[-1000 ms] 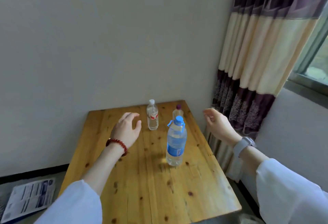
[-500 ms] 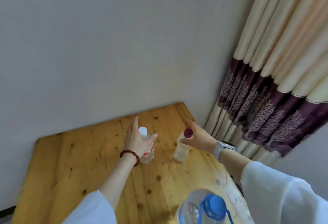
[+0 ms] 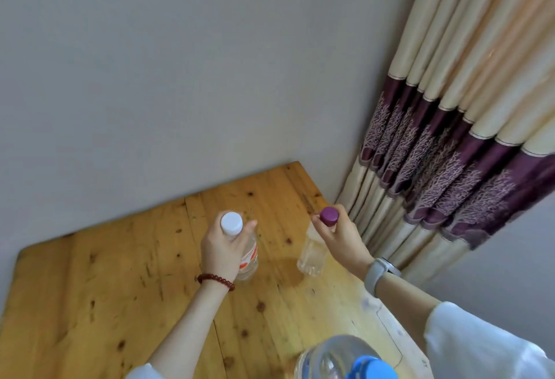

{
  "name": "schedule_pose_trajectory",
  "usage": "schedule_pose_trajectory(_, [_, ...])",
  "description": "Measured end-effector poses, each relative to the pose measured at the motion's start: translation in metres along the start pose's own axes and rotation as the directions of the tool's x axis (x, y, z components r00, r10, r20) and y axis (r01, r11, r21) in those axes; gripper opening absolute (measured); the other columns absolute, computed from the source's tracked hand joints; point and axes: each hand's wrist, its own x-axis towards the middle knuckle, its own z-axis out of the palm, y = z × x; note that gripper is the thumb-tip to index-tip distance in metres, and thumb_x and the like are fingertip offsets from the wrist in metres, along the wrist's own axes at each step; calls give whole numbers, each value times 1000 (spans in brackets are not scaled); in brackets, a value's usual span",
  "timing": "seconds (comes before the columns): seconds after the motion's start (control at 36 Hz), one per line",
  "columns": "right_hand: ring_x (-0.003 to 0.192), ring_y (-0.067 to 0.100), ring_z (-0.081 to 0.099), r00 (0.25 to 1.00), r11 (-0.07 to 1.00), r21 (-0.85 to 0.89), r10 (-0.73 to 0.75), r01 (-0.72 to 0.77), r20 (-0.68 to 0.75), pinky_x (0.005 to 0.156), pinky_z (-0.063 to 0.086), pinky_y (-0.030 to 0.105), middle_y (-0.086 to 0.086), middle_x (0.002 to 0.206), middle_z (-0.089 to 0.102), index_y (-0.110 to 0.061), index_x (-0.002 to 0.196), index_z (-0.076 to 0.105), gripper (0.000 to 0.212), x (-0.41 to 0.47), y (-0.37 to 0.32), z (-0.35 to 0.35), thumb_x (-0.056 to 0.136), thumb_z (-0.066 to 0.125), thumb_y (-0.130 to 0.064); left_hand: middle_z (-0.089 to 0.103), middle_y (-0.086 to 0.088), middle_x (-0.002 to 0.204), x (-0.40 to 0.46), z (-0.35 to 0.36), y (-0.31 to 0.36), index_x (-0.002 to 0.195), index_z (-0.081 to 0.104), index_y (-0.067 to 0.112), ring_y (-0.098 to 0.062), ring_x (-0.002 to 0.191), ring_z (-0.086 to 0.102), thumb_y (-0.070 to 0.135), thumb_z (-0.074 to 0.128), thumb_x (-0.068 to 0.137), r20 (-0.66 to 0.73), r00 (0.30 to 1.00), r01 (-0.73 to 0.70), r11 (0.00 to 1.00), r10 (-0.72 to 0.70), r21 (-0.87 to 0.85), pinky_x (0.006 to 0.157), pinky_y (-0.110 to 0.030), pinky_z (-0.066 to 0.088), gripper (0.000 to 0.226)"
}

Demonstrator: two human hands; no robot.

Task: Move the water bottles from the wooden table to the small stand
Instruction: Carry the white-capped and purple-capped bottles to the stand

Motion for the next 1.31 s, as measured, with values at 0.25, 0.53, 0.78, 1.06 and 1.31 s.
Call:
schedule_pose_trajectory(0.25, [82, -3, 57, 937, 979, 67, -162, 192, -309, 66, 41, 1, -8, 96, 63, -22, 94, 48, 17, -52, -75, -129, 86, 60, -30, 52, 11, 61, -13, -16, 167, 75, 47, 19, -18, 61, 52, 53, 60, 66, -133, 930, -357, 930, 344, -91, 55, -18, 37, 38])
schedule_pose_trajectory(0.53, [62, 17, 54, 629, 910, -25, -305, 413, -715, 65, 45, 32, 5, 70, 65, -16, 73, 49, 28, -258, -125, -289, 75, 63, -41, 59, 5, 62, -158, -29, 365, 70, 49, 20, -10, 59, 55, 49, 53, 66, -103, 813, -556, 709, 574, -434, 62, -26, 46, 30])
schedule_pose_trajectory(0.78, [64, -4, 63, 446, 939, 45, -120, 342, -887, 64, 45, 11, -1, 76, 67, -14, 82, 47, 15, -564, -31, -351, 86, 52, -28, 64, 19, 51, -440, 4, 393, 61, 56, 17, 3, 54, 57, 53, 53, 60, 276, 733, -287, 650, 622, -704, 59, -9, 42, 36])
schedule_pose_trajectory(1.06, [67, 24, 62, 130, 925, 355, 371, -136, -919, 65, 47, 25, 1, 71, 68, -14, 75, 49, 22, -920, 109, -319, 83, 63, -30, 67, 7, 56, -805, 29, 350, 65, 57, 12, 0, 56, 57, 34, 64, 81, 782, 76, -69, 786, 618, -614, 60, -17, 44, 29])
schedule_pose_trajectory(1.31, [73, 30, 65, -415, 754, 599, 471, -270, -779, 75, 51, 48, 10, 74, 69, -30, 71, 47, 20, -1204, 183, -284, 74, 58, -47, 65, -4, 63, -1127, 8, 352, 60, 54, 17, -24, 65, 61, 34, 65, 78, 725, -456, -60, 795, 516, -603, 67, -39, 50, 27])
